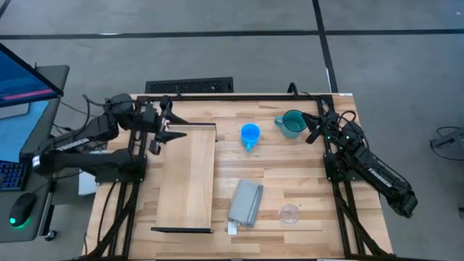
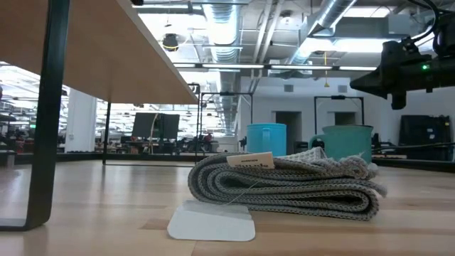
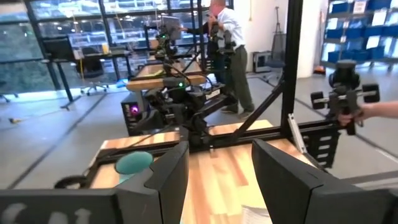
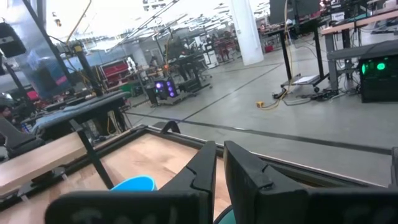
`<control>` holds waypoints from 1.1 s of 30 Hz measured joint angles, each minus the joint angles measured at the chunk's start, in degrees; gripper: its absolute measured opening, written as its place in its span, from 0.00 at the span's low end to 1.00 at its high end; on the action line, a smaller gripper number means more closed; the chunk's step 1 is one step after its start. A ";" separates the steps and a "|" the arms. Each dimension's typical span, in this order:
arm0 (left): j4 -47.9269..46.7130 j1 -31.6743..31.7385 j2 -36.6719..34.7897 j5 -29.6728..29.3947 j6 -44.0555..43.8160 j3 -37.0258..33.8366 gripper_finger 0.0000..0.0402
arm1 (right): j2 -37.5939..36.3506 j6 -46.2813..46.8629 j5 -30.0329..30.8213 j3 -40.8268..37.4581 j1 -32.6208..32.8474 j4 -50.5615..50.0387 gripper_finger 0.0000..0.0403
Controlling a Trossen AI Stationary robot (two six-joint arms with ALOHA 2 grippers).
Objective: Stack small to large cups/mugs on shelf
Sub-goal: Put the transparent mug on the shelf
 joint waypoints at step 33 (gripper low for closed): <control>4.00 -15.74 16.53 -19.20 0.70 5.29 0.42 | -0.01 12.80 -0.17 0.00 0.00 0.02 0.14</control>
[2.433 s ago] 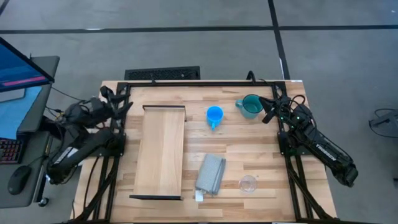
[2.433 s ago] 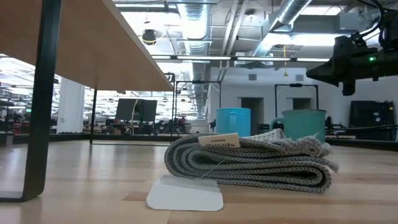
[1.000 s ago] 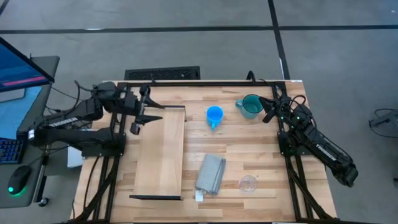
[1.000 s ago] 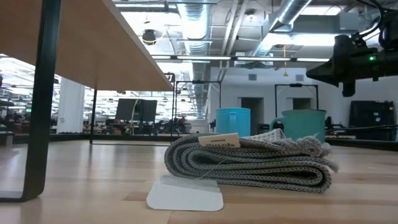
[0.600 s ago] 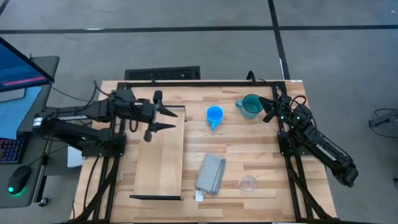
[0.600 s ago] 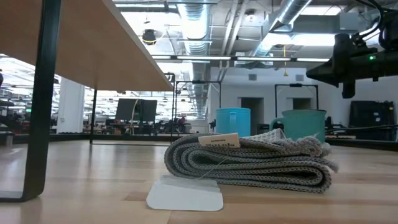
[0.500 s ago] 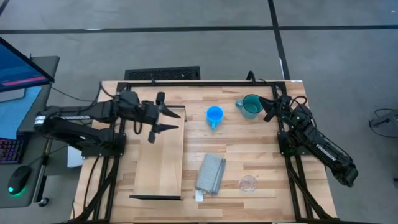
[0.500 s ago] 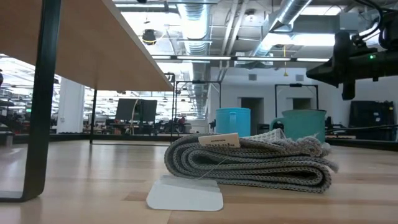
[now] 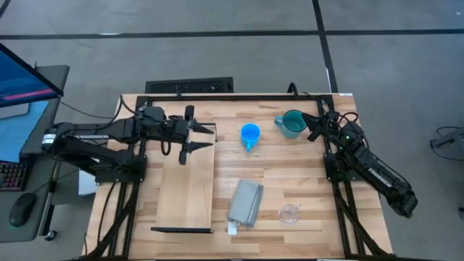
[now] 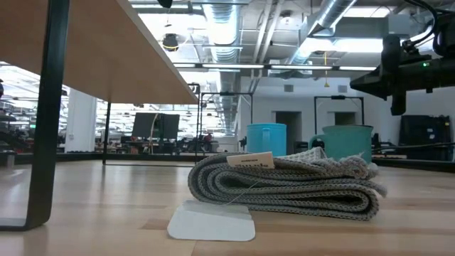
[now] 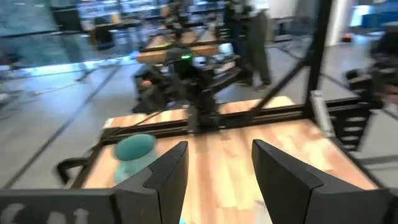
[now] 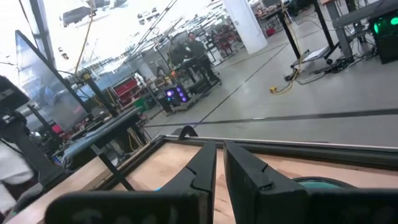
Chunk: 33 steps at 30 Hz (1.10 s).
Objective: Stack small to large cups/mugs on shelf
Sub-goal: Put the transparent mug on the shelf
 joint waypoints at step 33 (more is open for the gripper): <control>13.96 -4.68 25.04 5.86 -0.61 7.94 0.42 | 0.01 -0.02 0.01 0.00 0.02 0.02 0.14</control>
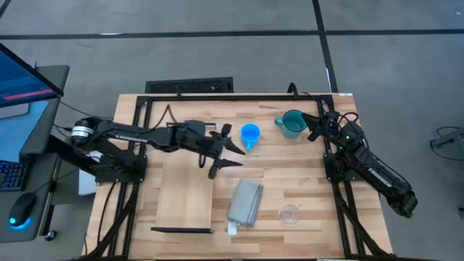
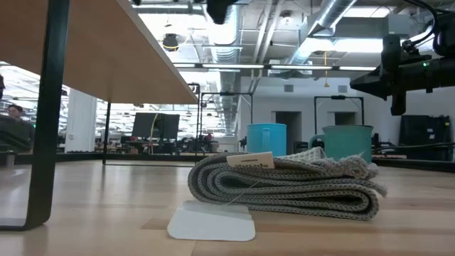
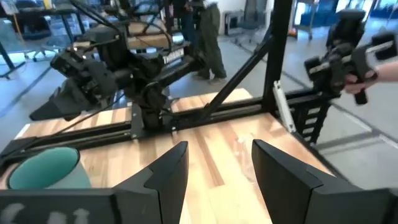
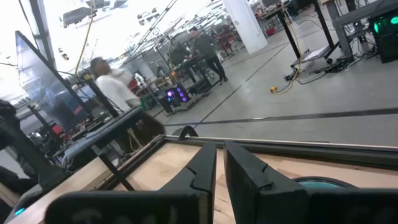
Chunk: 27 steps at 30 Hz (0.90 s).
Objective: Stack small to large cups/mugs on shelf
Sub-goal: Put the transparent mug on the shelf
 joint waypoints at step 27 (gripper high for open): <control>-20.65 -3.62 14.36 -9.74 9.05 22.92 0.42 | 0.04 -1.38 -2.82 0.00 0.37 0.39 0.14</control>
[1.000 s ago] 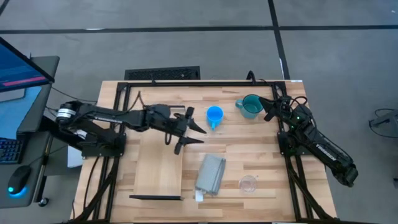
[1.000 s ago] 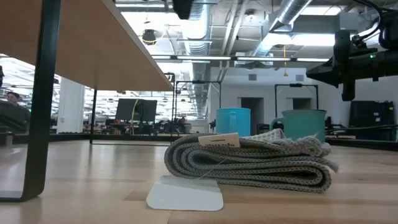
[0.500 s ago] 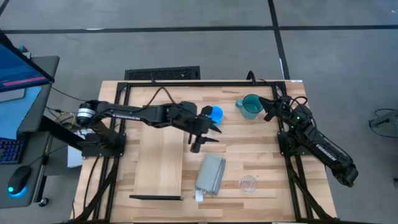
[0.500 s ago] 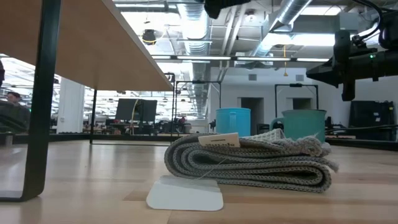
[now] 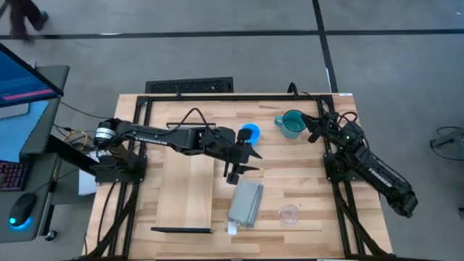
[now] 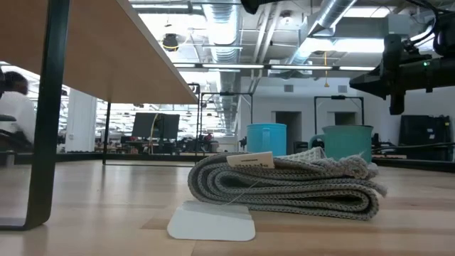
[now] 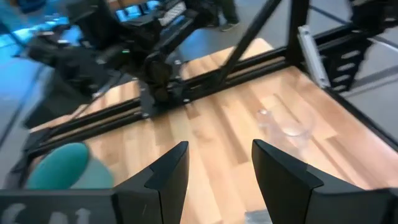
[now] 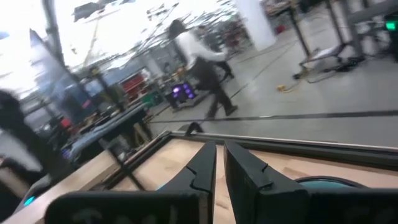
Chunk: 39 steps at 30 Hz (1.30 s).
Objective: Stack small to large cups/mugs on shelf
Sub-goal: Put the transparent mug on the shelf
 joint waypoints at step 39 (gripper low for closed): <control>7.12 20.27 -20.39 6.67 -5.39 -16.87 0.42 | -0.02 -1.67 -1.71 0.00 3.05 0.32 0.14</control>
